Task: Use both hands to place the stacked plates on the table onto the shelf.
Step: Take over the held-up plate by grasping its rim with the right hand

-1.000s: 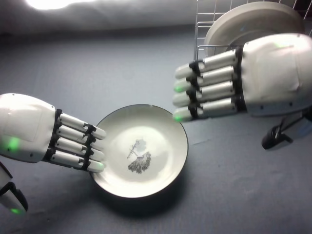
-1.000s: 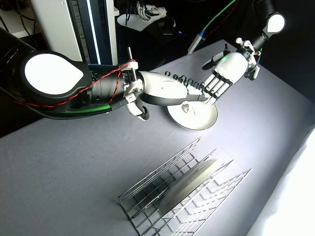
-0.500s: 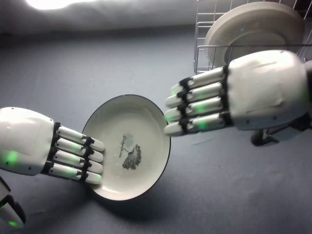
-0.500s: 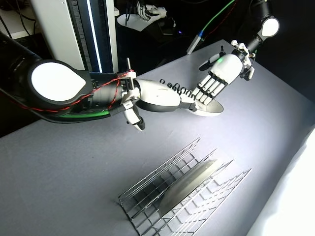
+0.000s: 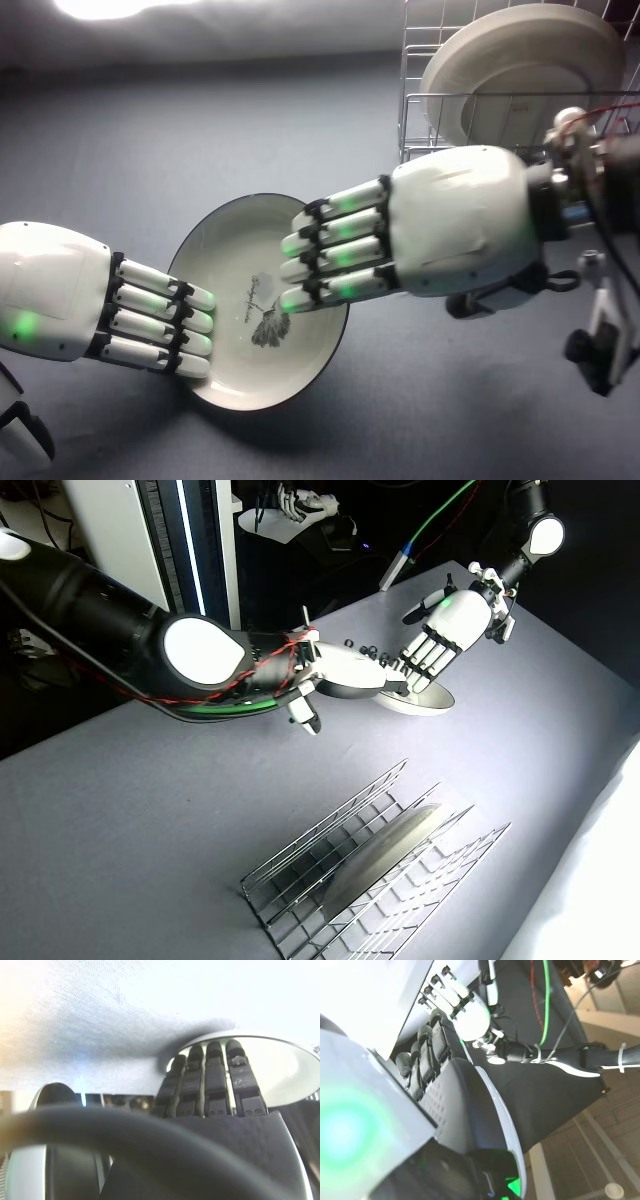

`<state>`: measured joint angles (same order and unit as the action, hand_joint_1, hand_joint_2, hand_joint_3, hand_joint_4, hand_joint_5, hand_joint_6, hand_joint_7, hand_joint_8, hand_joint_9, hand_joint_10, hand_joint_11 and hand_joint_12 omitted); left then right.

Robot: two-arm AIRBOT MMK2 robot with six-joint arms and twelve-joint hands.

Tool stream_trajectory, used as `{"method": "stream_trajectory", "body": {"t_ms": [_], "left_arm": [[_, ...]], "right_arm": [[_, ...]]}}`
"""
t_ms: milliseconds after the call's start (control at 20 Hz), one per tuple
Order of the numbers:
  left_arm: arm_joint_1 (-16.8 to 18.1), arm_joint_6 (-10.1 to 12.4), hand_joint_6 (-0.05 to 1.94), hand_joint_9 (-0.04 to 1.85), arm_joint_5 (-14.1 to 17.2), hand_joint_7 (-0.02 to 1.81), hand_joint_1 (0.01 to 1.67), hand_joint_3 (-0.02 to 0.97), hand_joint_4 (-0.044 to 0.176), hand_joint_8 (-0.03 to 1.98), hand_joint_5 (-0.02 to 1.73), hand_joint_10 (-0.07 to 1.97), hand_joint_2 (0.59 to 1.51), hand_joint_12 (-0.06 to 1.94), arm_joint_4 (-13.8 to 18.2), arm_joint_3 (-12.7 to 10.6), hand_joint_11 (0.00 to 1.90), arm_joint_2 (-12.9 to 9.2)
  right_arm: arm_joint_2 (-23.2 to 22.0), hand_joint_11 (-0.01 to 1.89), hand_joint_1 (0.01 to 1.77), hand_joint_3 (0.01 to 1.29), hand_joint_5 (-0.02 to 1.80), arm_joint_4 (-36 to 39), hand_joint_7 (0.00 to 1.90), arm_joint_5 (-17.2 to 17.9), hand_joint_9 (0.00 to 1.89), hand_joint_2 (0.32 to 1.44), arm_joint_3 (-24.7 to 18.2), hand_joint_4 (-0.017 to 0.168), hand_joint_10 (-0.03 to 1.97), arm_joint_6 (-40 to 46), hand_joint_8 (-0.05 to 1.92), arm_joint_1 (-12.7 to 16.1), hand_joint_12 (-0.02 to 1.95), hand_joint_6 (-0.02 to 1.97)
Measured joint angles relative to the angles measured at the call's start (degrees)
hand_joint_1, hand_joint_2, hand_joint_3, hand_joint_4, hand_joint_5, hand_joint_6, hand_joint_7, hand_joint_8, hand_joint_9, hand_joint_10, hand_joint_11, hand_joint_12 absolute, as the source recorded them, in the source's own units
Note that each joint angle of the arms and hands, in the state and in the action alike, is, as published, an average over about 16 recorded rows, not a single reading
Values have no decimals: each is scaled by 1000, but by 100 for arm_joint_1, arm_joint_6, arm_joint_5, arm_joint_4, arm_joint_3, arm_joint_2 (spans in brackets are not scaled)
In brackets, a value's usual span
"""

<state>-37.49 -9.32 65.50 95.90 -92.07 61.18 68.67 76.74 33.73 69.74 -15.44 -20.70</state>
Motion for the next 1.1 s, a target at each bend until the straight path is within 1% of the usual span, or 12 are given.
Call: {"method": "stream_trajectory", "body": {"t_ms": [350,450,550,650,800,1100], "left_arm": [[0,-4,-23,9,2,25,22,17,-12,5,-10,9,1061,-11,-19,0,17,3],[0,-5,-23,9,2,25,22,17,-12,4,-10,9,1059,-11,-22,0,18,4],[0,-5,-23,9,3,25,22,17,-12,4,-11,9,1057,-9,-26,0,18,5],[0,-5,-23,10,2,26,22,17,-12,5,-11,10,1057,-7,-30,0,17,6],[1,-4,-23,12,1,26,22,17,-12,7,-11,11,1058,-3,-37,-1,17,7],[95,47,-22,16,0,26,22,16,-11,12,-9,13,1060,5,-8,44,16,-39]], "right_arm": [[817,12,1216,14,19,-66,22,-224,22,891,524,3,21,-116,17,-36,372,31],[1021,12,1212,14,31,-94,30,-281,26,900,675,3,21,-151,17,-36,405,31],[1204,15,1208,14,67,-135,62,-325,59,913,813,3,23,-185,17,-36,478,28],[1349,48,1211,15,141,-184,135,-347,134,929,922,2,30,-215,16,-35,583,25],[1516,161,1218,15,281,-258,286,-347,282,951,1053,-1,73,-261,25,-34,700,45],[1628,505,1243,16,583,-392,605,-295,613,968,1146,-6,307,-342,151,-32,896,103]]}}
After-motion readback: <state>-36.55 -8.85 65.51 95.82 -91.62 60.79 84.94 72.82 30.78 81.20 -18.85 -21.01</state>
